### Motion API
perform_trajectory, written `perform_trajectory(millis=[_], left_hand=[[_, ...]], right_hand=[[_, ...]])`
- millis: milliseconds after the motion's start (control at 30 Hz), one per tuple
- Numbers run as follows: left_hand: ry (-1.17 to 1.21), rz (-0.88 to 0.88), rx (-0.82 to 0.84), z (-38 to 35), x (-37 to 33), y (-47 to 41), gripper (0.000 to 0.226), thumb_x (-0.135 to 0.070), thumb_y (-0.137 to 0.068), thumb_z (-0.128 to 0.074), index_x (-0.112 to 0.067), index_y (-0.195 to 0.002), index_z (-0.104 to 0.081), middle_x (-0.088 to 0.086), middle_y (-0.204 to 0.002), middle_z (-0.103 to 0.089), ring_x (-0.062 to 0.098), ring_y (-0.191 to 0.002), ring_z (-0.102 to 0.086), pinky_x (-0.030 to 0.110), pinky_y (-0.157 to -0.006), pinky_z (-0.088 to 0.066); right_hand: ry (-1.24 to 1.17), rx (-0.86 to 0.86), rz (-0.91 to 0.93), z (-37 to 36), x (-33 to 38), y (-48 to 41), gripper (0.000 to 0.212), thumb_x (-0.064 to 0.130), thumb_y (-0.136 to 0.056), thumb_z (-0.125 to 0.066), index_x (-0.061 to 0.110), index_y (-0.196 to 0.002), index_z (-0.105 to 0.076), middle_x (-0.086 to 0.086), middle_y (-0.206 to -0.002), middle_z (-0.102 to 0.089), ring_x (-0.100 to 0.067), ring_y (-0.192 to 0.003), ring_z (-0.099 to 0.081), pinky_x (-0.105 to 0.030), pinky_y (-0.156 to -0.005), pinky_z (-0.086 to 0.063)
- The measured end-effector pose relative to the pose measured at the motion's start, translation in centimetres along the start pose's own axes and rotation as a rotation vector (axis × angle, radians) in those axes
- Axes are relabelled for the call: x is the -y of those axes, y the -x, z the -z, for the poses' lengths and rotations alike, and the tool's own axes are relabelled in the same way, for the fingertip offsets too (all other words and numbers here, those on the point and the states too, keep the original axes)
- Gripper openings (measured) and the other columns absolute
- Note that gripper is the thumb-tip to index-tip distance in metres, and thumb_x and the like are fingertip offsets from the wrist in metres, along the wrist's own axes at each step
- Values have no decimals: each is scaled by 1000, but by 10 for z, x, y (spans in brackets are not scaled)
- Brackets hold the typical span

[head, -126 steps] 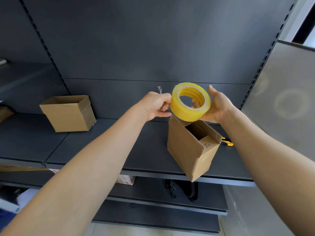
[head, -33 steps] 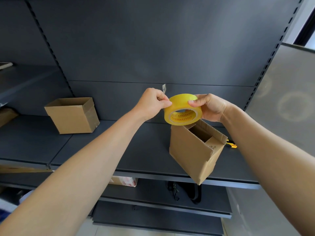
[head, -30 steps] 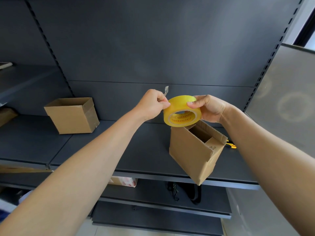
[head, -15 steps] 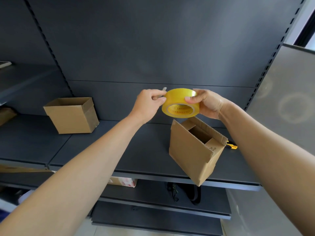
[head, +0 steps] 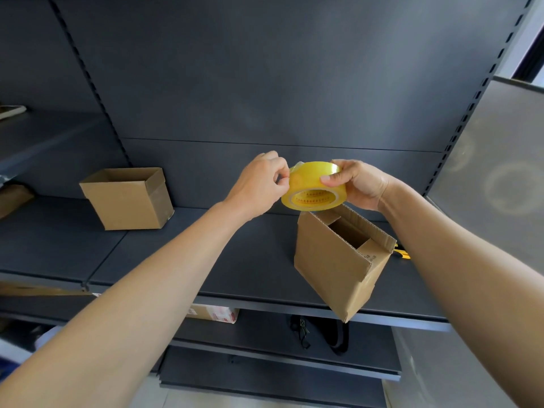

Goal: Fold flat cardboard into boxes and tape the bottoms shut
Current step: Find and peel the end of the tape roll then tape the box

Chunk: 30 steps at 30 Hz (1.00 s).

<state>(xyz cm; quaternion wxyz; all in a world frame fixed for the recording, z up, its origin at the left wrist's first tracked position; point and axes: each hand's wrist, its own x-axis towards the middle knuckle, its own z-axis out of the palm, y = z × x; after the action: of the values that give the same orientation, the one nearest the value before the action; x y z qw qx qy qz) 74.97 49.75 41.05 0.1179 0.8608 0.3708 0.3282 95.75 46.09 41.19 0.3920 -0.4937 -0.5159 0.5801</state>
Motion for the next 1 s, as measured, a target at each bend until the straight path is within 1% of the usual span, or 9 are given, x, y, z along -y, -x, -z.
perform_trajectory(millis=[200, 400, 500, 567, 667, 733, 833, 900, 1000], left_hand=[[38, -75, 17, -4, 6, 4, 17, 1, -81, -56, -11, -71, -50, -10, -70, -36, 12, -75, -36, 18, -61, -29], [476, 220, 75, -2, 12, 1, 15, -16, -89, -63, -6, -78, -58, -2, -75, -54, 7, -68, -47, 18, -68, -41], [634, 485, 70, 0, 11, -4, 23, -33, -88, -66, -13, -83, -59, -3, -77, -55, 9, -71, -51, 30, -78, -50], [790, 803, 89, 1, 8, -9, 31, -43, -83, -70, -16, -90, -58, -3, -79, -53, 11, -71, -51, 38, -80, -54], [1077, 1137, 318, 6, 4, -12, 56, -56, -77, -70, -7, -103, -62, 7, -89, -52, 16, -74, -52, 45, -77, -55], [1221, 1159, 350, 5, 3, -14, 56, -53, -79, -67, -2, -101, -66, 11, -91, -52, 19, -77, -52, 46, -75, -55], [1346, 1100, 185, 1, -1, -19, 32, -33, -83, -68, -5, -97, -63, 9, -91, -54, 19, -80, -52, 45, -72, -56], [1279, 1058, 142, -2, -7, -22, 18, -25, -82, -69, -13, -94, -62, 4, -89, -58, 18, -80, -54, 41, -67, -56], [1107, 1041, 114, -5, -10, -25, 13, -24, -80, -69, -20, -91, -61, 1, -88, -59, 15, -77, -55, 36, -62, -55]], right_hand=[[-62, -22, -16, -7, -5, 2, 49, 15, -73, -61, 3, -120, -53, -13, -109, -63, -26, -93, -64, -35, -79, -53], [-85, -80, 39, -13, -5, 5, 46, 13, -70, -65, 4, -113, -53, -11, -104, -64, -25, -92, -64, -34, -78, -54], [-79, -157, 72, -19, -2, 2, 43, 8, -69, -69, 4, -108, -52, -13, -100, -61, -26, -92, -61, -32, -79, -51], [-67, -228, 124, -24, -1, 0, 27, 2, -71, -71, 8, -92, -55, -11, -92, -59, -24, -88, -58, -33, -77, -46], [22, -323, 193, -30, 0, -4, 24, -2, -74, -72, 14, -78, -55, -3, -82, -58, -17, -82, -55, -29, -74, -42], [66, -349, 226, -34, -3, -5, 25, -3, -75, -73, 15, -81, -56, 0, -83, -59, -13, -80, -55, -26, -73, -43], [196, -340, 230, -39, -7, -4, 22, 2, -76, -75, 13, -85, -58, 1, -82, -59, -7, -74, -57, -19, -66, -44], [423, -333, 209, -43, -7, -4, 23, 12, -77, -77, 10, -94, -61, -4, -90, -63, -13, -82, -59, -19, -67, -44], [557, -338, 221, -49, -8, -6, 32, 16, -81, -75, 4, -106, -59, -14, -104, -65, -27, -97, -62, -34, -80, -50]])
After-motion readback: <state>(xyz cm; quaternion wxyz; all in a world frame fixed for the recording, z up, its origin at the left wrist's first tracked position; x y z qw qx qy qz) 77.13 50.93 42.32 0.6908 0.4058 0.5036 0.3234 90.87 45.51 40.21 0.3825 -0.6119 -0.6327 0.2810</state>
